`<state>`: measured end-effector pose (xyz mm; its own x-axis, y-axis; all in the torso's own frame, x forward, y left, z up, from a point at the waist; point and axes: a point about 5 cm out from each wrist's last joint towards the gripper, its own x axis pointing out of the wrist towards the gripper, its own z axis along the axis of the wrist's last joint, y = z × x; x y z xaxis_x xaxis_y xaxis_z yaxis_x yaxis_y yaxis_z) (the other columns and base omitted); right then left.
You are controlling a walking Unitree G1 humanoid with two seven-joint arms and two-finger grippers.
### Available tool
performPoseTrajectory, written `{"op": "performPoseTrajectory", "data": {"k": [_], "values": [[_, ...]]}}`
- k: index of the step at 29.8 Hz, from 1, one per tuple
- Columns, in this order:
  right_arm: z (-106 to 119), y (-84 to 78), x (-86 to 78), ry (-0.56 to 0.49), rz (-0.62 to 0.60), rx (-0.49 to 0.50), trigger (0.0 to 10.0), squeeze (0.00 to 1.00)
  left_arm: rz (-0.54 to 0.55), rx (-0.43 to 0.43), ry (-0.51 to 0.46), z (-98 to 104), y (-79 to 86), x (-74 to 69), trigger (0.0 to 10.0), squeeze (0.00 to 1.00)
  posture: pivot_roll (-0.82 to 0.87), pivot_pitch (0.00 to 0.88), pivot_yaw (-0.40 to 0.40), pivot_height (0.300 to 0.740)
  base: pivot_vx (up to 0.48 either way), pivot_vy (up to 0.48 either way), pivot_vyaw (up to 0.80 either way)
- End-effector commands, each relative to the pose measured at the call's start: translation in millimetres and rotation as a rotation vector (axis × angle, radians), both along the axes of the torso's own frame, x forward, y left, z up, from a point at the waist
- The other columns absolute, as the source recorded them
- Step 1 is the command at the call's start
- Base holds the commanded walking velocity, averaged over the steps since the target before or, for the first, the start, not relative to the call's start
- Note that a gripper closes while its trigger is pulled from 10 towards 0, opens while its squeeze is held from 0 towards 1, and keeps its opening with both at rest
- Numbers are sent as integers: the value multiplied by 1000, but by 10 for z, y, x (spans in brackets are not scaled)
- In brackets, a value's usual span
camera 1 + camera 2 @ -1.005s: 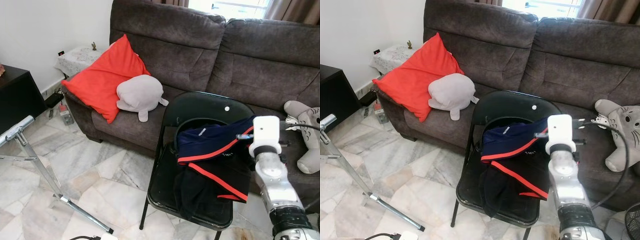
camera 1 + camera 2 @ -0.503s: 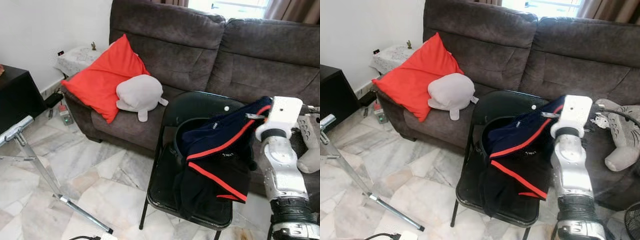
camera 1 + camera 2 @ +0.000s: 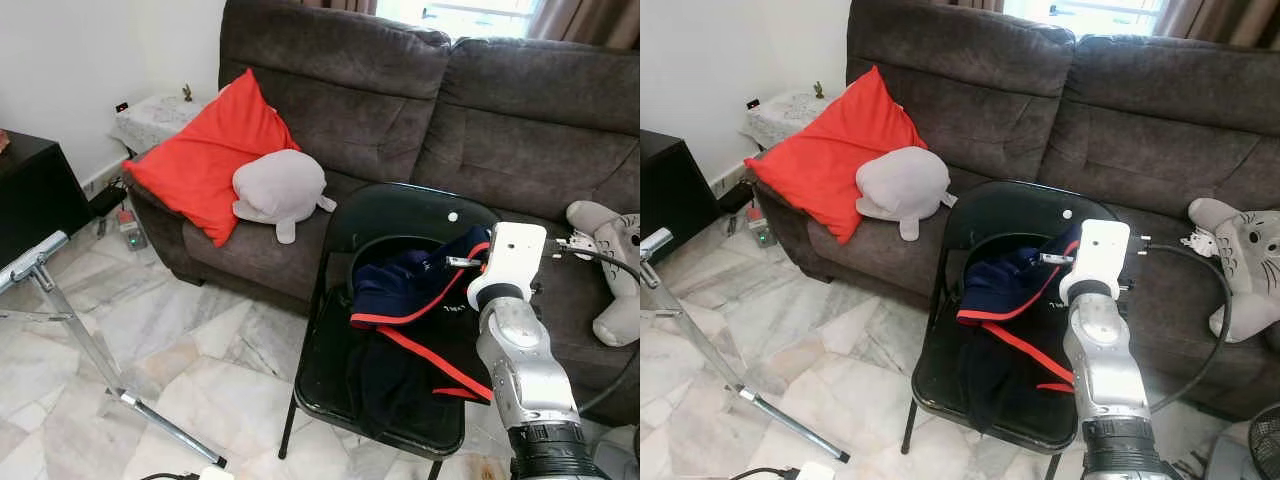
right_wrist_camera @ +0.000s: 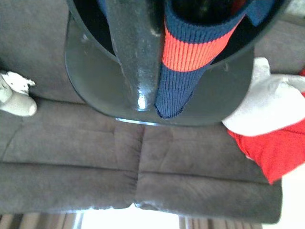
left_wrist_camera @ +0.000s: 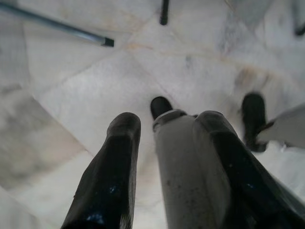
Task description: Hang hanger
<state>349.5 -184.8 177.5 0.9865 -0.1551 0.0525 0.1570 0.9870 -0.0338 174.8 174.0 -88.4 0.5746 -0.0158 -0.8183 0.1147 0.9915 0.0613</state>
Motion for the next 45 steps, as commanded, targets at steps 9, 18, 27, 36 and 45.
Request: {"op": "performPoseTrajectory", "data": {"k": [9,18,27,36,45], "values": [[65,96,-1,-23,43,-1,10000,0,111,-87,-90,10,-14,-42,10000,0,3,52,-12,740,0,0,0],[57,121,-19,-25,65,-32,10000,0,94,-25,-204,172,379,115,10000,0,-2,40,-11,740,0,0,0],[154,158,-14,-76,68,-90,10000,0,62,-30,-164,132,308,83,10000,0,-10,18,-8,740,0,0,483],[142,170,-26,-83,73,-166,10000,0,52,-24,-140,111,333,38,10000,0,-10,4,-1,740,0,0,795],[238,352,-53,-163,164,-265,10000,0,45,-20,-109,83,343,-7,10000,0,-9,2,-1,740,0,0,798]]}}
